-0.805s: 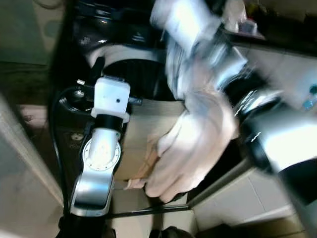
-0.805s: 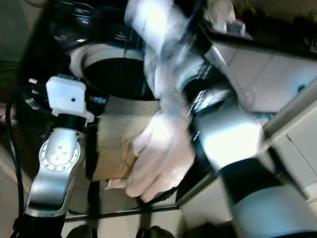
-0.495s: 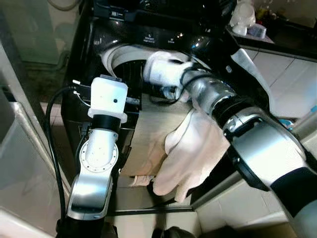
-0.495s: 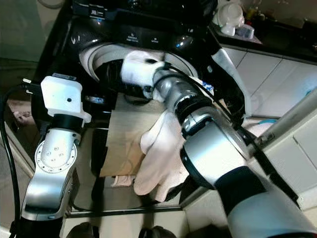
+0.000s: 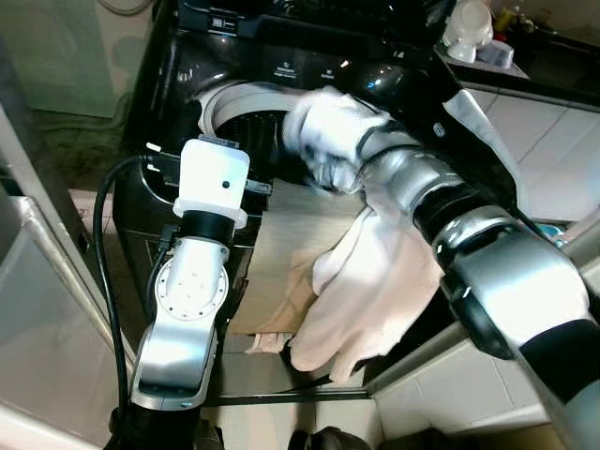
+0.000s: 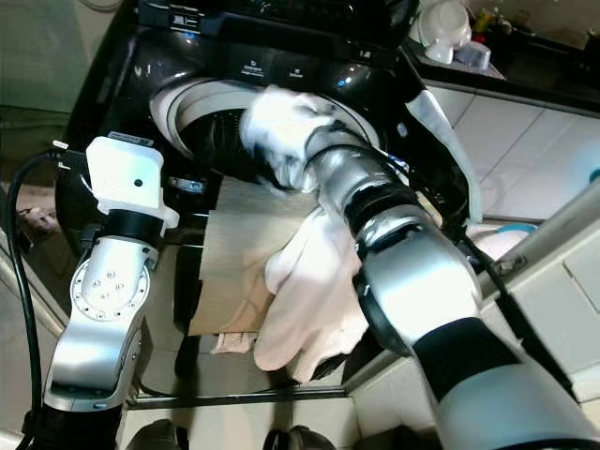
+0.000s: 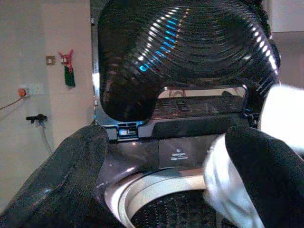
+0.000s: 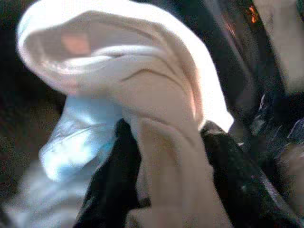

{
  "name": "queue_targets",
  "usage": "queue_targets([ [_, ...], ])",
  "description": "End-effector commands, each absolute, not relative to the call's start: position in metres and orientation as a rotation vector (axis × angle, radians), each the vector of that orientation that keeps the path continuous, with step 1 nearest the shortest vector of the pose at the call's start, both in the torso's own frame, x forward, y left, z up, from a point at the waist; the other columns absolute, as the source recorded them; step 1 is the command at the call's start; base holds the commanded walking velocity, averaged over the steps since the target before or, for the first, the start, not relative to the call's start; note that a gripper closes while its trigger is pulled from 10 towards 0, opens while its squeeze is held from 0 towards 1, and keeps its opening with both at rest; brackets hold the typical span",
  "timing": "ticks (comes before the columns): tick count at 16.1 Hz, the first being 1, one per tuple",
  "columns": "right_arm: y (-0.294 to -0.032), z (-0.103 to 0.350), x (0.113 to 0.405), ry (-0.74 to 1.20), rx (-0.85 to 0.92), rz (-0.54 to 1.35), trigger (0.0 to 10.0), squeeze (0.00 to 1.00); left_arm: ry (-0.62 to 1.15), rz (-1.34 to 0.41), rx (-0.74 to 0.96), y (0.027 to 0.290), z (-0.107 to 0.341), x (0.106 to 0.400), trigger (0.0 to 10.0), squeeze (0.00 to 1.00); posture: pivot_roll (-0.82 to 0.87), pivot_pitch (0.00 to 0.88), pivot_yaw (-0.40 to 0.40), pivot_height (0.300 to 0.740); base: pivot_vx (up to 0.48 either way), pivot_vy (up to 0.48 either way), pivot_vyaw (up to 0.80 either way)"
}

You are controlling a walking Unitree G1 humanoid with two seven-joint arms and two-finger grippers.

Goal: Clothes washing

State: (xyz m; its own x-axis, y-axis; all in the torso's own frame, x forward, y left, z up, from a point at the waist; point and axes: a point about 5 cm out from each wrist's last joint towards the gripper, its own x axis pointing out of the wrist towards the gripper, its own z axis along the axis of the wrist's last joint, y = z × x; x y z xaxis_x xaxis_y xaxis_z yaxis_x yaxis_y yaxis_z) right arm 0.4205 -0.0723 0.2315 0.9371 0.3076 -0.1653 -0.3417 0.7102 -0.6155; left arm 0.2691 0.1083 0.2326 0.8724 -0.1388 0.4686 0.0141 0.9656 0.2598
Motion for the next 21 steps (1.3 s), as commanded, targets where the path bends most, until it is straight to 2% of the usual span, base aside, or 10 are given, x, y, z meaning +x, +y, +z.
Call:
queue_targets([
  [1, -0.081, 0.247, 0.425, 0.059, -0.461, 0.304, 10.0, 1.00, -0.501, -0.120, 0.249, 0.101, 0.233, 0.270, 10.0, 0.00, 0.13, 0.033, -0.177, 0.740, 0.000, 0.000, 0.00],
  [6, -0.086, 0.272, 0.428, 0.048, 0.213, 0.234, 10.0, 1.00, -0.503, -0.129, 0.256, 0.099, 0.234, 0.273, 10.0, 0.00, 0.13, 0.023, -0.176, 0.740, 0.000, 0.000, 0.00],
  [8, -0.091, 0.277, 0.429, 0.041, 0.390, 0.198, 10.0, 1.00, -0.501, -0.132, 0.257, 0.099, 0.233, 0.274, 10.0, 0.00, 0.13, 0.021, -0.177, 0.740, 0.000, 0.000, 0.00],
  [10, -0.094, 0.285, 0.430, 0.011, 0.428, 0.188, 10.0, 1.00, -0.499, -0.133, 0.257, 0.099, 0.233, 0.274, 10.0, 0.00, 0.13, 0.020, -0.175, 0.740, 0.000, 0.000, 0.00],
  [11, -0.099, 0.291, 0.431, -0.016, 0.365, 0.167, 10.0, 1.00, -0.497, -0.135, 0.259, 0.099, 0.232, 0.275, 10.0, 0.00, 0.13, 0.016, -0.175, 0.740, 0.000, 0.000, 0.00],
  [12, -0.104, 0.297, 0.431, -0.060, 0.267, 0.141, 10.0, 0.88, -0.493, -0.136, 0.263, 0.098, 0.232, 0.276, 10.0, 0.00, 0.13, 0.010, -0.178, 0.740, 0.000, 0.000, 0.00],
  [13, -0.109, 0.303, 0.431, -0.096, 0.226, 0.128, 10.0, 0.00, -0.489, -0.135, 0.266, 0.098, 0.231, 0.277, 10.0, 0.00, 0.13, 0.003, -0.177, 0.740, 0.000, 0.000, 0.00],
  [17, -0.130, 0.335, 0.426, -0.354, 0.155, 0.212, 10.0, 0.00, -0.488, -0.130, 0.271, 0.102, 0.229, 0.279, 10.0, 0.00, 0.10, 0.000, -0.155, 0.740, 0.000, 0.000, 0.00],
  [19, -0.139, 0.326, 0.419, -0.464, 0.062, 0.254, 10.0, 0.00, -0.483, -0.148, 0.272, 0.102, 0.228, 0.282, 10.0, 0.00, 0.07, 0.000, -0.138, 0.740, 0.000, 0.000, 0.00],
  [21, -0.149, 0.304, 0.396, -0.609, 0.110, 0.337, 10.0, 0.00, -0.475, -0.177, 0.281, 0.100, 0.224, 0.288, 10.0, 0.00, 0.02, 0.000, -0.098, 0.740, 0.000, 0.000, 0.00],
])
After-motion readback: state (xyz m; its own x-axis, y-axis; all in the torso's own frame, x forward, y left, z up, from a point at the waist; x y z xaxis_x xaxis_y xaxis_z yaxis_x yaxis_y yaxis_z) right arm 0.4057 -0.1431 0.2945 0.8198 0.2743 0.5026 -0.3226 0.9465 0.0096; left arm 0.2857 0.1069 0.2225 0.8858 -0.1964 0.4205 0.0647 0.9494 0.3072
